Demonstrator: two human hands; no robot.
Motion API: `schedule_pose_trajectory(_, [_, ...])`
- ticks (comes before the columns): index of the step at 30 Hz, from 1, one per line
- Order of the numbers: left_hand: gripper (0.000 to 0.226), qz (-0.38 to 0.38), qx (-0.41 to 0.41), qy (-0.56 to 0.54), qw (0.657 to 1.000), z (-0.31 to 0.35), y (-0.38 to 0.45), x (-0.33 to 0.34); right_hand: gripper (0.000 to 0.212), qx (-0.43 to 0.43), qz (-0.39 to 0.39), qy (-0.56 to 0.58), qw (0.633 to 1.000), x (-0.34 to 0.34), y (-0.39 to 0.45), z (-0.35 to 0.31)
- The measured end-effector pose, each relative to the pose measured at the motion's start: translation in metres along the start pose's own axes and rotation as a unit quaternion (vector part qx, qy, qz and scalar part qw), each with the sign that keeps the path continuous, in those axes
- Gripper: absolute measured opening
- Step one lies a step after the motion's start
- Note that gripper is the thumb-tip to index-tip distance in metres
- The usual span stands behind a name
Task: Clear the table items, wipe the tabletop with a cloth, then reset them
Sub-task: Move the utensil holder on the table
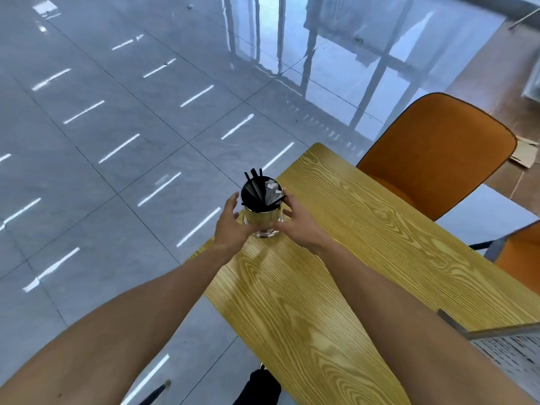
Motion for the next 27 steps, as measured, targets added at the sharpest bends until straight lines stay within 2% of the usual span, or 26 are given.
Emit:
schedule_pose_trajectory(4, [0.083, 0.0, 0.024, -0.053, 0.998, 0.011, 0.0, 0.011, 0.075, -0.012, 0.02, 0.06, 0.998, -0.005, -0.005, -0.004])
schedule_pose_trajectory(6, [0.077, -0.012, 0.034, -0.048, 0.998, 0.019, -0.003, 0.021, 0.068, -0.02, 0.046, 0.067, 0.996, -0.017, -0.015, -0.004])
schedule_pose_trajectory(11, [0.085, -0.054, 0.076, -0.021, 0.995, 0.047, -0.02, 0.067, 0.063, -0.045, 0.138, 0.058, 0.988, -0.062, -0.057, 0.002])
schedule_pose_trajectory(15, [0.081, -0.111, 0.096, 0.001, 0.989, 0.064, -0.038, 0.116, 0.058, -0.054, 0.205, 0.053, 0.976, -0.1, -0.11, 0.003])
schedule_pose_trajectory(20, [0.08, -0.176, 0.132, 0.037, 0.975, 0.08, -0.073, 0.182, 0.056, -0.055, 0.301, 0.053, 0.951, -0.143, -0.18, 0.025])
schedule_pose_trajectory(27, [0.08, -0.252, 0.162, 0.076, 0.951, 0.082, -0.123, 0.248, 0.056, -0.041, 0.397, 0.075, 0.914, -0.17, -0.26, 0.064])
Point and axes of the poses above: each hand's wrist, its own y-axis towards the middle knuckle, its own x-axis out of the palm, z = x × y, the point moved 5 cm from there along y, towards the middle knuckle, and after that the axes turned 11 degrees about y, right-handed, at the moved point
